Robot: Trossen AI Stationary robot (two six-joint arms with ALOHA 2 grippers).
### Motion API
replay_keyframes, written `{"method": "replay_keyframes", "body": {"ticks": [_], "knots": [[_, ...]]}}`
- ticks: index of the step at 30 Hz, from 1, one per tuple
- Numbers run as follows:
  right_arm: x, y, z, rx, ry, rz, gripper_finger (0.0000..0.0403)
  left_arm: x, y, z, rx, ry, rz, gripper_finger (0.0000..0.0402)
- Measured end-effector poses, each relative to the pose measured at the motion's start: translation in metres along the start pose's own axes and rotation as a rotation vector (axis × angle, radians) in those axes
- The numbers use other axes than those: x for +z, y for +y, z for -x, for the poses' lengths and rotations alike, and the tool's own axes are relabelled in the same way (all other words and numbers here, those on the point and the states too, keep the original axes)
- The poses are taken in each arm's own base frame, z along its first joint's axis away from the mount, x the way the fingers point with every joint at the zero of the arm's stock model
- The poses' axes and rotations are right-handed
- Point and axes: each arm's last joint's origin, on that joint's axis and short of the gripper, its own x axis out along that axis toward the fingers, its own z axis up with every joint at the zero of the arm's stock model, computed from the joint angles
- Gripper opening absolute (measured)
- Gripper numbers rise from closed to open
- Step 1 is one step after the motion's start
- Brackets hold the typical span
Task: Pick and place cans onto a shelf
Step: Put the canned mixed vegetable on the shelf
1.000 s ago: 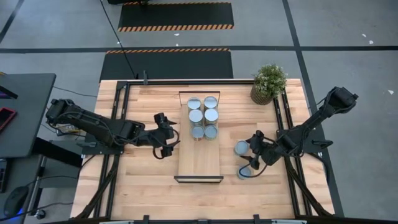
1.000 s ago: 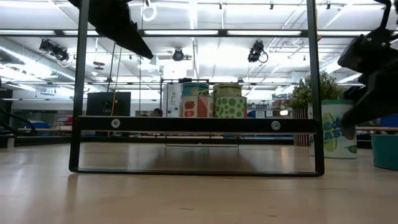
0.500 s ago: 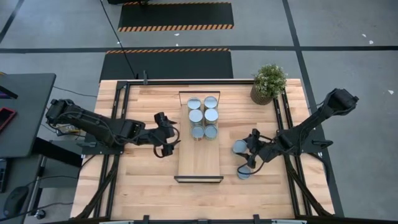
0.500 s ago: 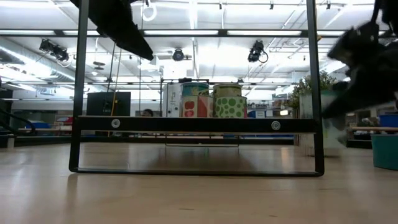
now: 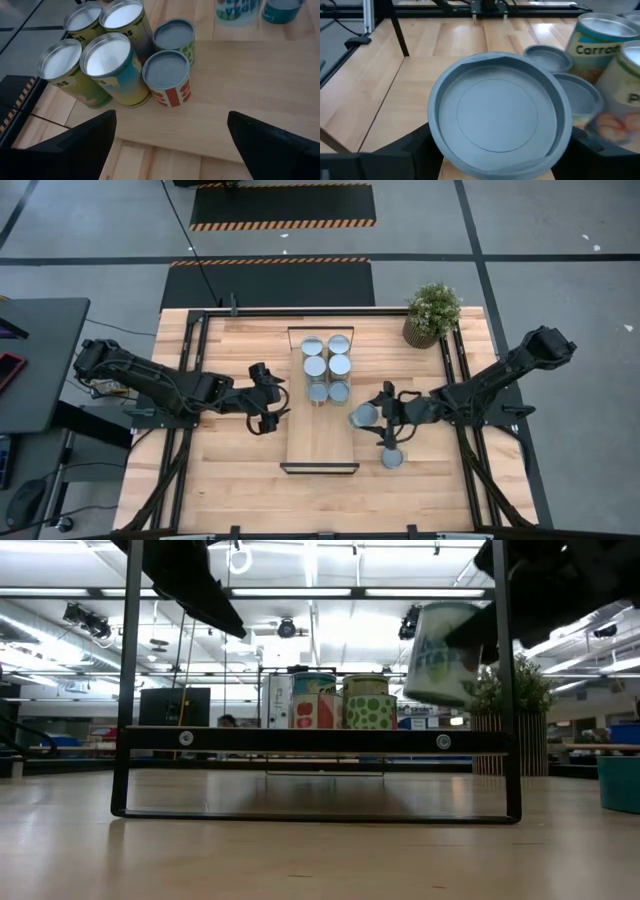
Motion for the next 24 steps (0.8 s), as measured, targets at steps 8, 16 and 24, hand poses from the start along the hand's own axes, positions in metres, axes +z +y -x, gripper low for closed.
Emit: {"method": "replay_keyframes", "body": {"ticks": [8, 16, 24], "knots": [[-0.007, -0.003, -0.028, 0.015, -0.004, -0.023, 0.0292, 0.0, 0.0, 0.0, 0.002, 0.0, -0.002, 0.0387], [0.008, 0.006, -0.063, -0.017, 0.072, -0.006, 0.0292, 0.0, 0.001, 0.0, 0.005, 0.003, 0.008, 0.0387], [0.01, -0.001, -0.079, -0.084, 0.125, -0.057, 0.0301, -0.001, 0.001, 0.0, 0.005, 0.01, 0.005, 0.0387]]}}
